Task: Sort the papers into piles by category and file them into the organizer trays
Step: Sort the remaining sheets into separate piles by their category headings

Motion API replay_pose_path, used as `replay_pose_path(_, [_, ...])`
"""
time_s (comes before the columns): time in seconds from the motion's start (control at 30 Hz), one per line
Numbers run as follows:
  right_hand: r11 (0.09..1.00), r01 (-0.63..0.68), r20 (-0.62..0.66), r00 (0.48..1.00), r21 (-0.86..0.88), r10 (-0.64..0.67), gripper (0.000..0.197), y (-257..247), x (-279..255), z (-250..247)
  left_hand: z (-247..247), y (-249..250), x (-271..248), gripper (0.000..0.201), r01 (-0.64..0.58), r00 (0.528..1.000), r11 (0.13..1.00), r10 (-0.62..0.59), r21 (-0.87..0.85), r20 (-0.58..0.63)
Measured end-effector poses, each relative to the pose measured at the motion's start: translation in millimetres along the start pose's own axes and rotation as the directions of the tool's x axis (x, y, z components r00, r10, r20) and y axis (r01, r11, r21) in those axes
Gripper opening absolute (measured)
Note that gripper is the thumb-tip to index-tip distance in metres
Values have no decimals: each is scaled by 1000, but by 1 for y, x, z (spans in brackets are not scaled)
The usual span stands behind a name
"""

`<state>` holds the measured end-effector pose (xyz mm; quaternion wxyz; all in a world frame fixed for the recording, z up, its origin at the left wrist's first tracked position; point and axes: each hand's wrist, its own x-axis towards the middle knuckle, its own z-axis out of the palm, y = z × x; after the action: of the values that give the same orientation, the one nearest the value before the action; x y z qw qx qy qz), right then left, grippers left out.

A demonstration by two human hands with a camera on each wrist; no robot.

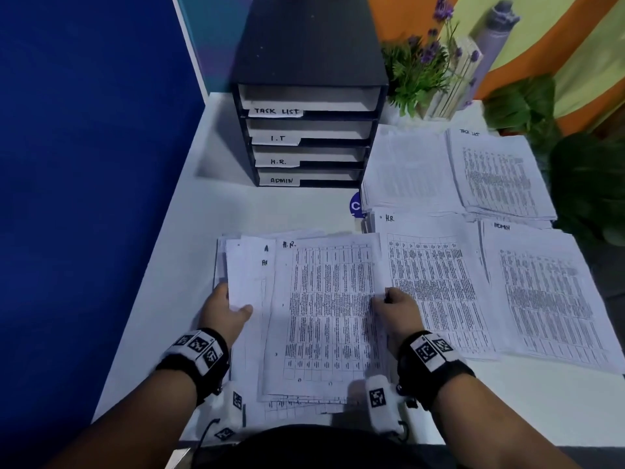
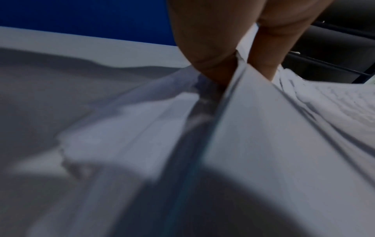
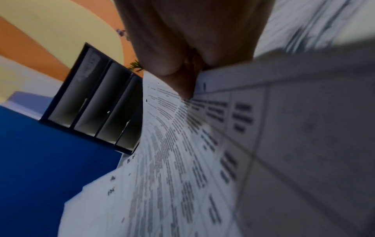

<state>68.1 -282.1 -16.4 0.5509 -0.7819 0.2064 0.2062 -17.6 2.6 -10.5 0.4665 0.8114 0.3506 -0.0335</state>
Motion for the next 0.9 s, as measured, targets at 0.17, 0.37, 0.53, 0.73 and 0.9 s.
replay_pose_path(0.17, [962,199,-162,960,-186,-229,26,-25,5,-24,-7,16,0,32,34,991,999,-33,9,-126])
replay_pose_path(0.37, [936,202,-375,876,-288,-304,16,-43,37,-95,-27,37,6,30,26,971,998,-37,-52,-236])
replay_pose_path(0.53, [931,97,-493,826,-352,-273,13,-50,51,-143,-37,57,8,31,-9,949,997,-15,-76,-314])
replay_pose_path(0.73, [896,47,-532,791,-441,-303,12,-50,58,-170,-34,74,9,31,-23,943,998,5,-51,-332])
replay_pose_path(0.9, [883,68,-524,782,-464,-336,11,-51,61,-177,-14,87,4,31,-36,956,998,19,-55,-294])
